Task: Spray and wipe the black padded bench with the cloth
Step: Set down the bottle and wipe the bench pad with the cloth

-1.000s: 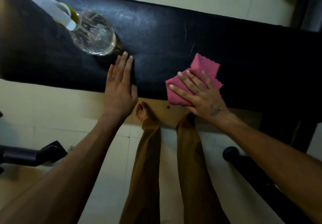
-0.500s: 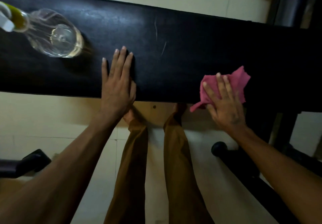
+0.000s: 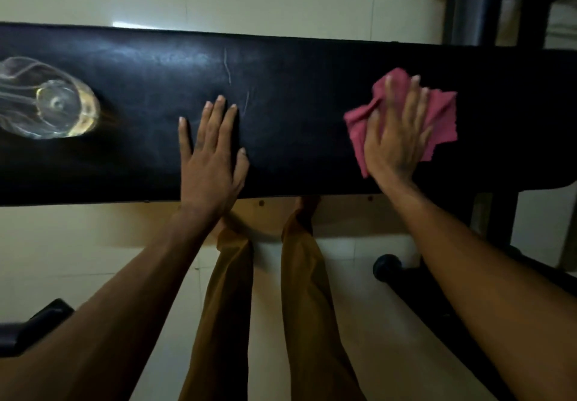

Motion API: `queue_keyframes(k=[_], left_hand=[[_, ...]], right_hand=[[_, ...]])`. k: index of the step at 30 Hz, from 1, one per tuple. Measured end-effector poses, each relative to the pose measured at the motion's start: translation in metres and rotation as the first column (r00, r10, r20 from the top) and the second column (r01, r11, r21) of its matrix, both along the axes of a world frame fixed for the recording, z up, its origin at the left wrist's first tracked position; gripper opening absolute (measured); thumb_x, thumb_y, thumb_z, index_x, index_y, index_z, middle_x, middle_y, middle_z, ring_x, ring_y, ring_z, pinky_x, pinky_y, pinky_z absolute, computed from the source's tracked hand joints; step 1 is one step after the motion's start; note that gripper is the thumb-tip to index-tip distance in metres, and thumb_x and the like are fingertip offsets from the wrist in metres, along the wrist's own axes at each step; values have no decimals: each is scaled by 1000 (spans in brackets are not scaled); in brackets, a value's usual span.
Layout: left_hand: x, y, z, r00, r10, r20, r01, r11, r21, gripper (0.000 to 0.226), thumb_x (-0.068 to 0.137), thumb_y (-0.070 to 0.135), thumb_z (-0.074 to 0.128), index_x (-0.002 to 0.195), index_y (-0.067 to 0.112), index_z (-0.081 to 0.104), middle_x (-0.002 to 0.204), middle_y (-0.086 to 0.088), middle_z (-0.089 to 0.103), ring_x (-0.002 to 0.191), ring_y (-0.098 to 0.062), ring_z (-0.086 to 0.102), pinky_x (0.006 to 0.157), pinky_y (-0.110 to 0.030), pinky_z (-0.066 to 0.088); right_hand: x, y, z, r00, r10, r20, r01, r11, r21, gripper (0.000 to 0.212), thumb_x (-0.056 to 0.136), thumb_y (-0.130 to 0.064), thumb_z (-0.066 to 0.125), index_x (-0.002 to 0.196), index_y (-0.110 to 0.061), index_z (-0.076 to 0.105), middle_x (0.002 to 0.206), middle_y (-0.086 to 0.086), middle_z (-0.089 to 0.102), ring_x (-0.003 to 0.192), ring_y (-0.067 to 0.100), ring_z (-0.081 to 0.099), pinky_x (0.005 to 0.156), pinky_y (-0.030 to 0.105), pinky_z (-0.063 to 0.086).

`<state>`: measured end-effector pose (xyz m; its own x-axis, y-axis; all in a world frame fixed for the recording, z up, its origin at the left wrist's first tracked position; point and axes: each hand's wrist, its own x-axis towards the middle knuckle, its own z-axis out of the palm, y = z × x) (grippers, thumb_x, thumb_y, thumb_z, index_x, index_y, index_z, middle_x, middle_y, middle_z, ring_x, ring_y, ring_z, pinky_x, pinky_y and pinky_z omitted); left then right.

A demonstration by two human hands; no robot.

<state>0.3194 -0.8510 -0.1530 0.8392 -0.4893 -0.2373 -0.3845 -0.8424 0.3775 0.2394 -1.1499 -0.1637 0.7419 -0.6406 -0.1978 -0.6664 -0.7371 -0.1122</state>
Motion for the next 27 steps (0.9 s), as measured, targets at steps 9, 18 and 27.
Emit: queue_keyframes(k=[9, 18, 27], left_hand=[[-10, -15, 0, 993, 114, 26, -113, 993, -21, 65, 100, 33, 36, 160, 13, 19, 170, -8, 10, 158, -21, 1, 126, -58, -3], [-15, -34, -4, 976, 214, 28, -214, 977, -21, 65, 103, 39, 40, 159, 12, 20, 170, -8, 10, 158, -23, 0, 125, -60, -3], [-14, -29, -3, 985, 170, 27, -170, 985, -16, 68, 100, 38, 40, 160, 12, 20, 170, -9, 11, 158, -24, 2, 125, -58, -3]], right_hand=[[36, -31, 10, 961, 273, -40, -272, 961, 41, 56, 105, -50, 18, 158, -36, 9, 169, 4, 6, 155, 26, 3, 123, 59, 4], [84, 9, 8, 933, 358, 21, -359, 931, 68, 57, 105, -47, 19, 159, -29, 18, 168, 4, 10, 155, 25, 7, 124, 54, 2], [100, 72, 1, 770, 633, 77, -638, 767, 70, 54, 106, -42, 23, 159, -32, 19, 168, 6, 11, 155, 26, 8, 123, 50, 1]])
